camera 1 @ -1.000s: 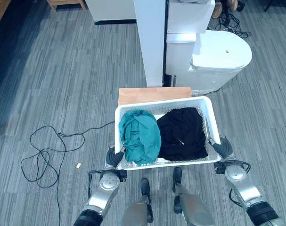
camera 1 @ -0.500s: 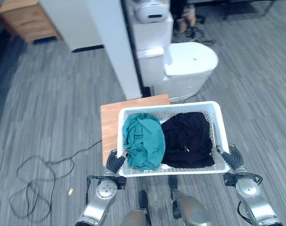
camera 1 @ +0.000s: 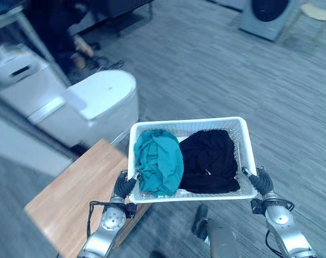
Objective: Grab the laundry basket,head to the washer,open it,put in the laundry and shut it.
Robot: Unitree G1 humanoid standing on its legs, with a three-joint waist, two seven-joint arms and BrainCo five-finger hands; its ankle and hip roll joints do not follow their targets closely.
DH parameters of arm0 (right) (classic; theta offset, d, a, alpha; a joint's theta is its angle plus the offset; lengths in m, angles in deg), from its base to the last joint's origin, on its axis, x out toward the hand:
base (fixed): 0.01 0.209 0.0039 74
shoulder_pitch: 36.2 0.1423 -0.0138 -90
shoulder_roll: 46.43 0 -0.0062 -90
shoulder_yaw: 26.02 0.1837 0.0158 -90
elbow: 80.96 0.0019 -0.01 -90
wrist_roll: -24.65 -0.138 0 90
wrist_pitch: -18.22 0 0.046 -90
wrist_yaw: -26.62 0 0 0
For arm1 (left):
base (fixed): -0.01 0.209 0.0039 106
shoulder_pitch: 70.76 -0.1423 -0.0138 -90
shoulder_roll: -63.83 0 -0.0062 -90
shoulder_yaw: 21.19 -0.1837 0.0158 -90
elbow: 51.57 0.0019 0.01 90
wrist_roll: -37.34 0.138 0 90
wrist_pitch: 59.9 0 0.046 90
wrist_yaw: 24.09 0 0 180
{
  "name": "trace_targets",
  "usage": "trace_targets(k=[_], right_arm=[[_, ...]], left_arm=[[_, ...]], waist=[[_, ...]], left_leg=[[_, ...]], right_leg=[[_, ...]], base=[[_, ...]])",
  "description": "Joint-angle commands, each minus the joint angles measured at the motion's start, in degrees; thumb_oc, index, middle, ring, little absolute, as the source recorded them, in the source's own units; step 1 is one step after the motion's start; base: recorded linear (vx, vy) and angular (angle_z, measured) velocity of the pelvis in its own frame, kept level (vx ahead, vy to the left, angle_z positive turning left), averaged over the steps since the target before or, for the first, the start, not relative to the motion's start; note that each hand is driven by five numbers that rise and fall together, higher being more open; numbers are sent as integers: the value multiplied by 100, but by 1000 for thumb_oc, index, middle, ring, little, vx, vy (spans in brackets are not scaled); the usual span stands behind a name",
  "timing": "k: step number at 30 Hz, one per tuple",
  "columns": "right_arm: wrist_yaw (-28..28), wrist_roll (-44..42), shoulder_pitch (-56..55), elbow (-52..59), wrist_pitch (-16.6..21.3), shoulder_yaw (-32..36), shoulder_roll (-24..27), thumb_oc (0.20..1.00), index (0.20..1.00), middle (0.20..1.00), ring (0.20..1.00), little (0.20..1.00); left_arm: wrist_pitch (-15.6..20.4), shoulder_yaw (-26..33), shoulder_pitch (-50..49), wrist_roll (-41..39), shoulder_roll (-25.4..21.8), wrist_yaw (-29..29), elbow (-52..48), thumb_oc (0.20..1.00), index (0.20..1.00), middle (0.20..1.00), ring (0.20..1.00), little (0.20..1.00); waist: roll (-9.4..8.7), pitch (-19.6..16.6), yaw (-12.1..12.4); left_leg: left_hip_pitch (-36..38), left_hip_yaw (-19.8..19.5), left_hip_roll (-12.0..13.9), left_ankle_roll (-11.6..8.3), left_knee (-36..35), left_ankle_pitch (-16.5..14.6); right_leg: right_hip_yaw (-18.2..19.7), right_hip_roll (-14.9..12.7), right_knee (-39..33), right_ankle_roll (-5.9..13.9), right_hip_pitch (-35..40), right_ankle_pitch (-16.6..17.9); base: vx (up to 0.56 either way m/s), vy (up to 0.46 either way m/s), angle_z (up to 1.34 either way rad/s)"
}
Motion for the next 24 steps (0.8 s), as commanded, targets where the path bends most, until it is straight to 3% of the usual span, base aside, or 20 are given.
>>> trace_targets(k=[1, 3, 4, 5, 6, 7, 8, 9, 12, 13, 17, 19, 21, 24], right_arm=[[272, -612, 141, 551, 715, 197, 214, 200, 200, 200, 200, 200], [234, -624, 209, 523, 730, 137, 347, 200, 200, 200, 200, 200], [207, -648, 232, 492, 731, 122, 384, 200, 200, 200, 200, 200], [214, -655, 242, 500, 700, 115, 406, 200, 200, 200, 200, 200], [258, -665, 235, 534, 670, 85, 434, 200, 200, 200, 200, 200], [259, -665, 233, 536, 669, 86, 433, 200, 200, 200, 200, 200], [277, -650, 259, 499, 650, 16, 428, 200, 200, 200, 200, 200], [277, -649, 258, 499, 650, 16, 427, 200, 200, 200, 200, 200], [250, -608, 331, 403, 660, -77, 428, 200, 200, 200, 200, 200], [242, -615, 378, 362, 670, -121, 399, 200, 200, 200, 200, 200], [228, -674, 382, 330, 683, -117, 359, 200, 200, 200, 200, 200], [248, -620, 371, 314, 708, -150, 313, 200, 200, 200, 200, 200], [245, -623, 379, 314, 704, -161, 264, 200, 200, 200, 200, 200], [287, -640, 444, 332, 711, -199, 175, 200, 200, 200, 200, 200]], left_arm=[[647, 169, 207, -339, 113, 278, -503, 200, 200, 200, 200, 200], [676, 83, 217, -466, 212, 219, -485, 200, 200, 200, 200, 200], [686, 40, 236, -519, 231, 182, -462, 200, 200, 200, 200, 200], [681, -1, 237, -562, 237, 190, -456, 200, 200, 200, 200, 200], [678, -75, 209, -576, 259, 207, -444, 200, 200, 200, 200, 200], [679, -76, 209, -576, 257, 206, -443, 200, 200, 200, 200, 200], [678, -101, 168, -582, 274, 203, -427, 200, 200, 200, 200, 200], [678, -102, 168, -582, 274, 203, -427, 200, 200, 200, 200, 200], [657, -64, 118, -537, 276, 167, -401, 200, 200, 200, 200, 200], [646, -26, 97, -521, 271, 167, -408, 200, 200, 200, 200, 200], [618, 21, 75, -494, 271, 159, -437, 200, 200, 200, 200, 200], [631, 35, 21, -433, 266, 177, -436, 200, 200, 200, 200, 200], [636, 0, 44, -447, 252, 159, -409, 200, 200, 200, 200, 200], [625, 22, 63, -462, 159, 123, -433, 200, 200, 200, 200, 200]], waist=[[64, -234, -411], [96, -115, -333], [92, -90, -279], [81, -85, -236], [-27, -70, -144], [-33, -76, -146], [-68, -51, -8], [-70, -48, -5], [-16, 8, 218], [52, 55, 373], [125, 79, 519], [172, -46, 581], [138, -104, 580], [33, -172, 609]], left_leg=[[-607, -765, 177, -70, 1049, -581], [-835, -1077, 480, -285, 1996, -281], [-960, -1321, 503, -358, 2249, -66], [-1104, -1637, 433, -334, 2319, -96], [-1448, -2161, -23, -104, 2191, -270], [-1446, -2159, -37, -96, 2175, -263], [-1736, -2663, -506, 18, 1847, -523], [-1725, -2660, -510, 22, 1838, -523], [-2167, -3267, -902, 21, 1295, -150], [-2405, -3543, -1024, -37, 934, 241], [-2703, -3689, -1063, -94, 582, 603], [-2475, -3690, -1026, 48, 346, 656], [-2429, -3614, -1036, 104, 401, 601], [-2216, -3362, -989, 248, 484, 398]], right_leg=[[902, 154, -877, 756, 661, -477], [1186, 469, -1002, 570, 893, -588], [1264, 545, -1057, 518, 991, -621], [1342, 599, -1126, 477, 1086, -642], [1532, 588, -1220, 456, 1193, -558], [1532, 577, -1220, 462, 1188, -558], [1867, 649, -1273, 531, 1324, -586], [1869, 646, -1272, 534, 1329, -590], [2337, 850, -1268, 521, 1550, -664], [2581, 1018, -1219, 487, 1718, -782], [2884, 1186, -1145, 439, 1940, -945], [3120, 1239, -1107, 487, 2170, -1152], [3172, 1168, -1043, 533, 2253, -1221], [3203, 1068, -222, 720, 2043, -1226]], base=[[148, -201, -61], [200, -257, -46], [169, -184, -75], [164, -154, -129], [110, -79, -131], [223, -64, -127], [165, -18, -79], [247, -27, -73], [275, -18, -86], [288, -16, -64], [303, 54, -68], [411, 145, -80], [318, 126, -87], [277, 104, -48]])
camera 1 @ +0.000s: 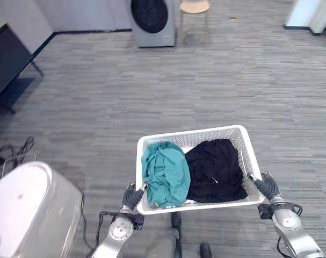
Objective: Grab the laundry basket,head to the washer,open it,put in the laundry and shut it.
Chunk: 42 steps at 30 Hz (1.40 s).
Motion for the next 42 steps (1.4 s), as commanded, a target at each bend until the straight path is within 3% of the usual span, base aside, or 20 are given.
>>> trace_targets(k=[1, 3, 6, 11, 13, 15, 19, 21, 22, 23, 26, 27, 28, 31, 32, 33, 35, 36, 39, 42], right_arm=[[252, -549, 631, 599, 747, -11, -200, 200, 200, 200, 200, 200], [310, -534, 696, 607, 713, -50, -274, 200, 200, 200, 200, 200], [335, -575, 736, 598, 677, -22, -262, 200, 200, 200, 200, 200], [323, -668, 681, 635, 679, 72, -276, 200, 200, 200, 200, 200], [338, -669, 591, 610, 673, 148, -327, 200, 200, 200, 200, 200], [351, -671, 517, 653, 703, 204, -329, 200, 200, 200, 200, 200], [407, -644, 300, 726, 749, 293, -306, 200, 200, 200, 200, 200], [395, -605, 268, 729, 731, 318, -227, 200, 200, 200, 200, 200], [401, -679, 290, 755, 779, 327, -102, 200, 200, 200, 200, 200], [389, -699, 281, 767, 760, 340, -68, 200, 200, 200, 200, 200], [362, -718, 294, 730, 745, 353, -25, 200, 200, 200, 200, 200], [324, -705, 369, 732, 683, 352, 44, 200, 200, 200, 200, 200], [320, -720, 382, 743, 677, 359, 37, 200, 200, 200, 200, 200], [339, -727, 374, 733, 681, 369, 16, 200, 200, 200, 200, 200], [332, -718, 362, 712, 671, 365, 13, 200, 200, 200, 200, 200], [325, -713, 344, 660, 672, 345, -39, 200, 200, 200, 200, 200], [302, -709, 335, 623, 687, 340, -58, 200, 200, 200, 200, 200], [269, -713, 307, 576, 691, 363, -110, 200, 200, 200, 200, 200], [259, -673, 306, 568, 684, 350, -137, 200, 200, 200, 200, 200], [328, -602, 293, 568, 694, 261, -225, 200, 200, 200, 200, 200]], left_arm=[[655, 264, 445, -457, -120, 80, -670, 200, 200, 200, 200, 200], [672, 347, 385, -468, -162, 24, -685, 200, 200, 200, 200, 200], [664, 392, 342, -520, -173, 38, -673, 200, 200, 200, 200, 200], [627, 423, 374, -491, -164, 59, -639, 200, 200, 200, 200, 200], [652, 486, 410, -437, -111, 68, -591, 200, 200, 200, 200, 200], [682, 472, 420, -409, -77, 55, -568, 200, 200, 200, 200, 200], [730, 413, 390, -399, 11, 92, -564, 200, 200, 200, 200, 200], [728, 355, 398, -469, 83, 61, -578, 200, 200, 200, 200, 200], [731, 345, 410, -544, 96, 57, -613, 200, 200, 200, 200, 200], [721, 327, 422, -573, 91, 76, -631, 200, 200, 200, 200, 200], [721, 334, 410, -609, 105, 75, -622, 200, 200, 200, 200, 200], [707, 338, 396, -669, 143, 66, -638, 200, 200, 200, 200, 200], [703, 351, 360, -658, 168, 68, -623, 200, 200, 200, 200, 200], [689, 383, 283, -633, 197, 96, -626, 200, 200, 200, 200, 200], [676, 404, 254, -625, 195, 106, -630, 200, 200, 200, 200, 200], [652, 456, 180, -617, 214, 109, -653, 200, 200, 200, 200, 200], [640, 488, 141, -612, 220, 104, -683, 200, 200, 200, 200, 200], [628, 503, 101, -581, 217, 115, -747, 200, 200, 200, 200, 200], [611, 523, 75, -539, 201, 101, -785, 200, 200, 200, 200, 200], [614, 504, 22, -486, 162, 161, -782, 200, 200, 200, 200, 200]], waist=[[-287, -195, 145], [-289, -186, 146], [-225, -172, 83], [-205, -2, -117], [-207, 60, -213], [-196, 61, -277], [-189, -103, -405], [-76, -196, -495], [-63, -179, -458], [-145, -171, -434], [-192, -173, -397], [-288, -113, -189], [-318, -124, -114], [-350, -145, -1], [-333, -147, 56], [-215, -146, 208], [-189, -120, 277], [-181, -92, 368], [-193, -108, 449], [-206, -312, 523]], left_leg=[[118, 307, -11, -11, 307, -518], [458, 587, 43, 52, 224, -727], [780, 738, 106, 24, -3, -861], [1273, 632, 67, -9, -143, -1109], [1664, 542, 74, -117, -238, -1300], [1946, 414, 66, -157, -250, -1488], [2335, 172, 104, -249, -152, -1760], [2298, 95, 364, -445, 454, -1437], [1804, 44, 550, -670, 1814, -674], [1574, 69, 598, -648, 2242, -426], [1386, 182, 699, -618, 2592, -352], [794, 425, 578, -434, 2717, -792], [570, 486, 443, -353, 2528, -990], [278, 646, 277, -239, 1814, -1158], [147, 697, 227, -234, 1403, -1022], [-53, 584, 156, -323, 448, -431], [-178, 528, 148, -369, 88, -212], [-422, 599, 192, -438, -450, 2], [-595, 698, 261, -446, -472, 123], [-427, 598, 266, -299, -338, 356]], right_leg=[[-258, -8, 841, 802, -322, 273], [-604, -184, 969, 957, -744, 498], [-935, -175, 535, 876, -1204, 622], [-1427, -314, -220, 992, -1904, 1105], [-1699, -484, -698, 1098, -2290, 1319], [-1807, -591, -724, 1122, -2431, 1477], [-1663, -627, -558, 1021, -2179, 1675], [-1479, -402, -402, 848, -2047, 1652], [-1460, -303, -448, 631, -1759, 1584], [-1418, -298, -476, 536, -1621, 1496], [-1439, -259, -518, 449, -1462, 1387], [-1408, -290, -587, 426, -1054, 1136], [-1365, -311, -632, 454, -926, 1073], [-1310, -351, -724, 544, -692, 983], [-1283, -315, -775, 566, -545, 929], [-1143, -112, -852, 565, -234, 799], [-1085, -44, -854, 560, -100, 709], [-974, 10, -857, 551, 204, 516], [-826, 24, -790, 534, 425, 371], [-672, 13, -594, 585, 669, 160]], base=[[248, 79, -65], [245, 76, -56], [225, 39, -61], [341, -30, -10], [424, -76, 34], [478, -129, 35], [494, -171, 55], [469, -285, 78], [498, -384, 58], [332, -296, 24], [274, -179, -35], [496, -160, -5], [491, -158, -4], [313, -22, -52], [576, -3, -39], [604, -3, -27], [480, 7, -61], [490, 35, -77], [392, 47, -53], [634, 128, -20]])
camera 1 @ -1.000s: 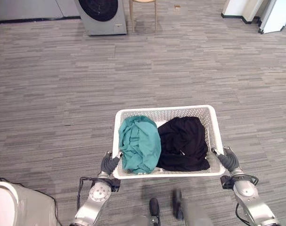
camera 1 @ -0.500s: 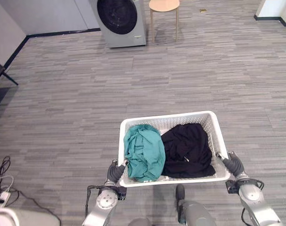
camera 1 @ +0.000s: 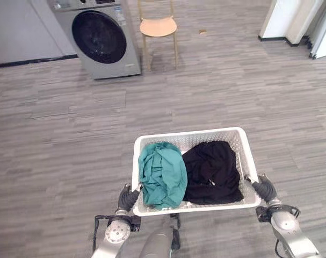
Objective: Grab the laundry basket,head to the washer,open it,put in the laundry and shut it.
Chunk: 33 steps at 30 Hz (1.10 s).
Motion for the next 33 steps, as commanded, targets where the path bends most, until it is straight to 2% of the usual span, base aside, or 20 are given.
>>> trace_targets(k=[1, 2, 3, 4, 5, 10, 12, 14, 15, 16, 20, 21, 22, 26, 27, 28, 29, 30, 31, 33], right_arm=[[167, -474, 362, 567, 700, 248, -208, 200, 200, 200, 200, 200], [223, -413, 360, 610, 703, 221, -229, 200, 200, 200, 200, 200], [223, -412, 362, 610, 702, 222, -230, 200, 200, 200, 200, 200], [256, -355, 372, 613, 705, 197, -260, 200, 200, 200, 200, 200], [272, -323, 380, 607, 691, 175, -268, 200, 200, 200, 200, 200], [298, -285, 404, 574, 633, 178, -248, 200, 200, 200, 200, 200], [281, -375, 377, 541, 647, 212, -296, 200, 200, 200, 200, 200], [297, -386, 359, 543, 626, 221, -299, 200, 200, 200, 200, 200], [322, -379, 330, 570, 616, 239, -315, 200, 200, 200, 200, 200], [332, -371, 319, 569, 637, 239, -340, 200, 200, 200, 200, 200], [332, -370, 320, 567, 639, 239, -337, 200, 200, 200, 200, 200], [402, -389, 208, 599, 623, 310, -344, 200, 200, 200, 200, 200], [439, -408, 127, 641, 625, 370, -350, 200, 200, 200, 200, 200], [440, -408, 122, 645, 624, 370, -347, 200, 200, 200, 200, 200], [376, -488, 202, 613, 675, 408, -133, 200, 200, 200, 200, 200], [377, -492, 208, 608, 679, 413, -122, 200, 200, 200, 200, 200], [333, -524, 229, 605, 710, 422, -82, 200, 200, 200, 200, 200], [267, -540, 273, 557, 630, 430, -6, 200, 200, 200, 200, 200], [216, -559, 271, 579, 623, 485, 28, 200, 200, 200, 200, 200], [224, -552, 253, 590, 606, 503, 21, 200, 200, 200, 200, 200]], left_arm=[[644, 166, 251, -503, -21, 121, -640, 200, 200, 200, 200, 200], [624, 149, 291, -464, -139, 155, -607, 200, 200, 200, 200, 200], [624, 150, 294, -465, -139, 155, -606, 200, 200, 200, 200, 200], [616, 157, 329, -429, -222, 133, -568, 200, 200, 200, 200, 200], [615, 169, 347, -424, -258, 128, -565, 200, 200, 200, 200, 200], [631, 206, 295, -463, -292, 158, -593, 200, 200, 200, 200, 200], [619, 245, 267, -459, -255, 150, -538, 200, 200, 200, 200, 200], [617, 263, 259, -462, -251, 171, -517, 200, 200, 200, 200, 200], [641, 300, 272, -422, -218, 176, -468, 200, 200, 200, 200, 200], [660, 311, 291, -404, -177, 149, -432, 200, 200, 200, 200, 200], [664, 310, 294, -403, -173, 148, -427, 200, 200, 200, 200, 200], [678, 315, 267, -396, -96, 151, -390, 200, 200, 200, 200, 200], [691, 293, 262, -411, -57, 175, -381, 200, 200, 200, 200, 200], [690, 291, 258, -410, -55, 175, -383, 200, 200, 200, 200, 200], [699, 134, 388, -606, 34, 152, -363, 200, 200, 200, 200, 200], [701, 130, 399, -607, 45, 151, -356, 200, 200, 200, 200, 200], [714, 143, 394, -650, 45, 137, -388, 200, 200, 200, 200, 200], [689, 151, 358, -773, 62, 148, -405, 200, 200, 200, 200, 200], [658, 145, 303, -733, 96, 187, -369, 200, 200, 200, 200, 200], [643, 133, 276, -708, 97, 223, -382, 200, 200, 200, 200, 200]], waist=[[117, -325, 294], [-19, -388, 262], [-2, -400, 276], [-46, -374, 185], [-19, -357, 132], [219, -237, -70], [218, -94, -208], [226, -47, -258], [189, 6, -316], [176, 22, -358], [192, 36, -362], [184, -58, -488], [164, -174, -558], [174, -165, -570], [338, -227, -607], [364, -265, -652], [326, -238, -631], [147, -171, -471], [108, -110, -251], [94, -109, -211]], left_leg=[[350, -183, 381, -516, -359, 296], [560, -111, 306, -398, -319, 112], [538, -104, 332, -403, -317, 123], [863, -78, 253, -304, -390, -77], [1071, -74, 251, -283, -488, -157], [1692, -157, 330, -311, -653, -478], [2083, -251, 303, -359, -579, -785], [2184, -314, 319, -391, -498, -920], [2421, -367, 303, -438, -386, -1162], [2550, -389, 281, -456, -314, -1296], [2561, -394, 299, -459, -294, -1321], [3148, -678, 312, -511, -202, -1759], [3358, -829, 332, -572, -190, -1873], [3371, -841, 344, -574, -190, -1878], [2872, -847, 849, -1001, 1590, -571], [2756, -905, 873, -1019, 1693, -605], [2531, -818, 988, -1025, 2192, -251], [1908, -389, 1013, -813, 2656, -445], [1161, -145, 790, -613, 2071, -958], [1031, -90, 731, -583, 1720, -946]], right_leg=[[-29, 159, 498, 353, -636, 228], [-69, 62, 1231, 559, -811, 396], [-55, 84, 1231, 553, -838, 416], [-85, 25, 1922, 751, -1279, 802], [-172, -5, 2019, 767, -1535, 883], [-659, -32, 1564, 584, -2391, 690], [-874, -184, 786, 640, -2952, 997], [-1016, -249, 522, 690, -2953, 1062], [-1166, -363, 127, 775, -3211, 1232], [-1196, -403, 6, 817, -3301, 1337], [-1208, -387, -13, 819, -3270, 1341], [-996, -492, 74, 884, -3494, 1638], [-915, -525, 158, 844, -3342, 1775], [-932, -521, 149, 845, -3318, 1773], [-793, -266, 405, 459, -2924, 1656], [-845, -263, 405, 442, -2970, 1661], [-866, -212, 356, 328, -2790, 1575], [-844, -204, 222, 177, -2343, 1294], [-735, -172, 33, 231, -1838, 1045], [-707, -176, 20, 244, -1739, 988]], base=[[446, 106, -19], [445, 106, -23], [514, 137, -23], [339, 97, -11], [433, 123, 2], [305, 43, 13], [379, -41, 21], [325, -62, 12], [543, -106, 19], [443, -81, 30], [224, -60, 41], [1052, -354, 26], [1055, -354, 65], [256, -150, 56], [677, -468, -5], [816, -591, 80], [495, -381, 87], [952, -484, 78], [810, -360, -11], [381, -73, -49]])
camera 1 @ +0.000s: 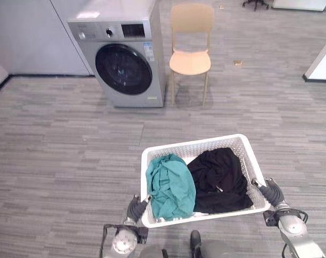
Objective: Grab the laundry basket,head to the washer,open it,put in the laundry and shut it.
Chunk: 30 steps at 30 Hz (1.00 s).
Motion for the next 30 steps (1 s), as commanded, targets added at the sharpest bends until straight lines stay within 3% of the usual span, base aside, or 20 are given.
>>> trace_targets(k=[1, 3, 5, 6, 9, 10, 11, 12, 13, 14, 16, 19, 24, 25, 27, 29, 30], right_arm=[[-39, -709, 45, 1005, 518, -8, 88, 200, 200, 200, 200, 200], [-83, -678, 32, 932, 523, -24, 52, 200, 200, 200, 200, 200], [-80, -664, 21, 911, 532, -34, 6, 200, 200, 200, 200, 200], [-58, -624, 25, 930, 507, -78, -49, 200, 200, 200, 200, 200], [-3, -541, 17, 945, 522, -125, -88, 200, 200, 200, 200, 200], [10, -544, 44, 918, 531, -194, -139, 200, 200, 200, 200, 200], [74, -446, 65, 941, 557, -260, -206, 200, 200, 200, 200, 200], [74, -445, 69, 940, 557, -260, -206, 200, 200, 200, 200, 200], [94, -416, 88, 960, 565, -267, -233, 200, 200, 200, 200, 200], [117, -392, 91, 978, 543, -272, -242, 200, 200, 200, 200, 200], [129, -388, 111, 952, 535, -296, -250, 200, 200, 200, 200, 200], [138, -415, 140, 941, 491, -295, -225, 200, 200, 200, 200, 200], [117, -492, 126, 904, 468, -219, -209, 200, 200, 200, 200, 200], [136, -481, 109, 905, 472, -213, -205, 200, 200, 200, 200, 200], [156, -494, -18, 956, 499, -156, -212, 200, 200, 200, 200, 200], [213, -510, -72, 951, 473, -136, -243, 200, 200, 200, 200, 200], [156, -501, -1, 850, 504, -117, -87, 200, 200, 200, 200, 200]], left_arm=[[523, 542, 300, -540, 150, 134, -344, 200, 200, 200, 200, 200], [492, 578, 258, -476, 120, 163, -407, 200, 200, 200, 200, 200], [475, 601, 227, -434, 118, 175, -449, 200, 200, 200, 200, 200], [466, 653, 151, -380, 114, 190, -522, 200, 200, 200, 200, 200], [486, 676, 89, -338, 107, 207, -524, 200, 200, 200, 200, 200], [487, 656, 104, -362, 69, 191, -517, 200, 200, 200, 200, 200], [483, 633, 138, -346, -47, 171, -478, 200, 200, 200, 200, 200], [483, 635, 141, -347, -47, 171, -478, 200, 200, 200, 200, 200], [490, 622, 166, -342, -93, 162, -478, 200, 200, 200, 200, 200], [486, 616, 205, -339, -145, 162, -454, 200, 200, 200, 200, 200], [476, 611, 249, -346, -168, 130, -433, 200, 200, 200, 200, 200], [477, 638, 229, -379, -189, 170, -462, 200, 200, 200, 200, 200], [518, 734, 302, -336, -127, 111, -310, 200, 200, 200, 200, 200], [543, 756, 314, -312, -99, 92, -272, 200, 200, 200, 200, 200], [586, 732, 345, -316, -63, 71, -252, 200, 200, 200, 200, 200], [592, 713, 300, -308, -19, 108, -254, 200, 200, 200, 200, 200], [598, 608, 386, -430, 76, 86, -200, 200, 200, 200, 200, 200]], waist=[[278, -236, -59], [426, -192, 85], [429, -164, 124], [458, -222, 237], [489, -352, 305], [377, -420, 340], [222, -525, 347], [238, -538, 360], [201, -515, 326], [221, -476, 272], [318, -398, 151], [444, -309, -9], [416, -98, -206], [436, -78, -234], [374, -191, -343], [379, -254, -376], [556, -346, -421]], left_leg=[[386, -109, 19, -130, -2891, 790], [50, -173, -48, -285, -4071, 1478], [32, -106, -86, -309, -4418, 1626], [-62, -95, -109, -289, -4572, 1802], [75, -200, -114, -186, -4579, 1887], [58, -192, -206, -81, -4242, 1741], [323, -95, -327, 160, -4131, 1384], [300, -87, -303, 157, -4131, 1397], [420, -79, -344, 204, -4132, 1289], [600, -88, -328, 239, -4179, 1198], [1013, -125, -314, 274, -4316, 999], [1472, -169, -229, 199, -4441, 715], [2132, -416, -174, 11, -4355, 213], [2281, -434, -134, -32, -4370, 113], [2668, -623, -89, -122, -4332, -182], [2758, -708, -24, -181, -4218, -202], [2462, -709, 433, -495, -3149, 609]], right_leg=[[-652, -388, -1191, 1152, 943, 58], [-531, -136, -1135, 1132, 1321, -170], [-479, -86, -1062, 1132, 1441, -289], [-241, 17, -889, 1101, 1749, -510], [-89, 50, -760, 1130, 1911, -681], [1, -94, -533, 1229, 2023, -727], [19, -320, 634, 1636, 1633, -57], [32, -298, 632, 1630, 1604, -37], [58, -337, 1052, 1817, 1337, 379], [33, -340, 1343, 1871, 1033, 505], [-224, -393, 1446, 1746, 488, 344], [-763, -527, 660, 1560, -36, 18], [-949, -831, -1023, 1746, -732, 500], [-1016, -870, -1175, 1799, -783, 592], [-777, -1000, -949, 1837, -876, 798], [-735, -988, -872, 1805, -773, 901], [-815, -818, -695, 1549, -511, 888]], base=[[357, -29, -64], [500, -22, -26], [559, 0, -54], [861, 66, -77], [571, 97, -49], [745, 202, -90], [735, 201, -93], [516, 153, -23], [226, 55, -19], [339, 80, 10], [358, 67, -2], [407, 0, 3], [409, -129, 21], [607, -273, 52], [577, -284, 31], [481, -309, 96], [699, -533, 106]])
